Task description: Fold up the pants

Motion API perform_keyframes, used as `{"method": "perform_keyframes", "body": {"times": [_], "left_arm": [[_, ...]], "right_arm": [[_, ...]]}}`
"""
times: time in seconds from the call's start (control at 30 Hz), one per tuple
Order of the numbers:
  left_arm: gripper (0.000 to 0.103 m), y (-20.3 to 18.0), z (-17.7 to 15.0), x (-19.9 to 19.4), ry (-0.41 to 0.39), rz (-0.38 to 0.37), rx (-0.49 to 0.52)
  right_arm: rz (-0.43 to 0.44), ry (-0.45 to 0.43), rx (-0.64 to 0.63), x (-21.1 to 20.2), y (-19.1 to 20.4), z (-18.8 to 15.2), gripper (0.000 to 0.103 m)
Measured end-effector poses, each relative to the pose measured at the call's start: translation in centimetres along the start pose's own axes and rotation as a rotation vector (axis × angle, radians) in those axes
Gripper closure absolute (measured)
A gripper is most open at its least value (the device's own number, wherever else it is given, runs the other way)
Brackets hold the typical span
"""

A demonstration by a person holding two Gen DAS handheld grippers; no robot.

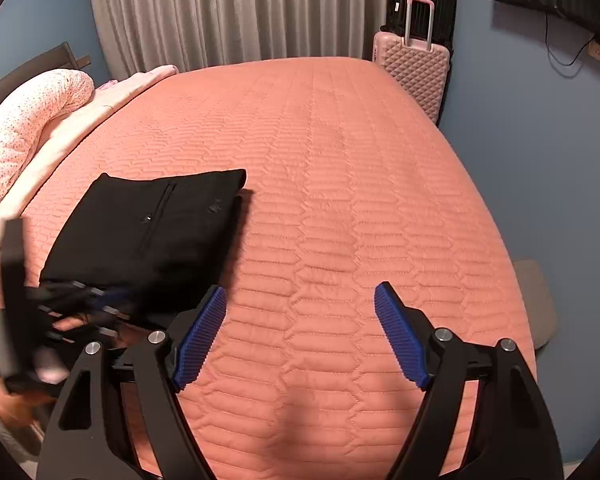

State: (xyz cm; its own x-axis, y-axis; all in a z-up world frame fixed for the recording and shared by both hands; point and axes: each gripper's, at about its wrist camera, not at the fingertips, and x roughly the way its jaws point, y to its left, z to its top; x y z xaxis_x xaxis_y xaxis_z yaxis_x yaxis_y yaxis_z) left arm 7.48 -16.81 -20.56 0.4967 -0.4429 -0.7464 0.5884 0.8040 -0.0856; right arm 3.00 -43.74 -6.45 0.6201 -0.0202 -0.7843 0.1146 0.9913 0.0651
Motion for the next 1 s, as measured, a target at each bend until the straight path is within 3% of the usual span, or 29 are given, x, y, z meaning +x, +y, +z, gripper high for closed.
{"method": "perform_keyframes", "body": {"times": [0.13,0.2,0.27,0.37,0.47,0.53,0.63,0.7,0.73,0.87,1.0], "left_arm": [[0.096,1.7,0.6,-4.1,-0.045,-0.03,-0.04],[0.096,-0.1,0.3,-4.2,-0.046,-0.028,-0.002],[0.096,-2.1,-0.6,-2.9,0.028,-0.025,0.062],[0.096,-4.5,-0.3,-3.7,-0.002,-0.029,0.11],[0.093,-4.4,-0.9,-4.2,0.023,0.027,0.106],[0.092,-2.7,-0.6,-4.8,0.031,0.055,0.057],[0.092,1.3,0.0,-5.4,0.033,0.145,-0.035],[0.092,4.6,0.0,-5.6,0.028,0.222,-0.089],[0.091,6.3,0.0,-5.4,0.038,0.262,-0.108],[0.089,10.5,-1.4,-2.9,0.144,0.398,-0.072],[0.074,12.3,-1.9,-1.4,0.146,0.389,-0.064]], "right_arm": [[0.156,0.037,0.067,2.7,0.4,0.9,0.028],[0.213,0.055,0.082,3.9,1.1,1.1,0.028],[0.223,0.067,0.083,4.6,1.8,1.3,0.028],[0.226,0.073,0.079,5.4,2.8,1.5,0.028],[0.26,0.116,0.057,6.4,4.1,1.5,0.028],[0.289,0.128,0.045,7.3,4.9,1.7,0.029],[0.269,0.162,-0.009,9.4,7.0,2.2,0.039],[0.225,0.204,-0.029,10.9,7.8,1.8,0.057],[0.198,0.221,-0.048,11.3,8.2,1.3,0.059],[0.206,0.236,-0.071,9.9,9.1,-0.7,0.064],[0.2,0.23,0.0,9.0,8.2,-0.2,0.064]]}}
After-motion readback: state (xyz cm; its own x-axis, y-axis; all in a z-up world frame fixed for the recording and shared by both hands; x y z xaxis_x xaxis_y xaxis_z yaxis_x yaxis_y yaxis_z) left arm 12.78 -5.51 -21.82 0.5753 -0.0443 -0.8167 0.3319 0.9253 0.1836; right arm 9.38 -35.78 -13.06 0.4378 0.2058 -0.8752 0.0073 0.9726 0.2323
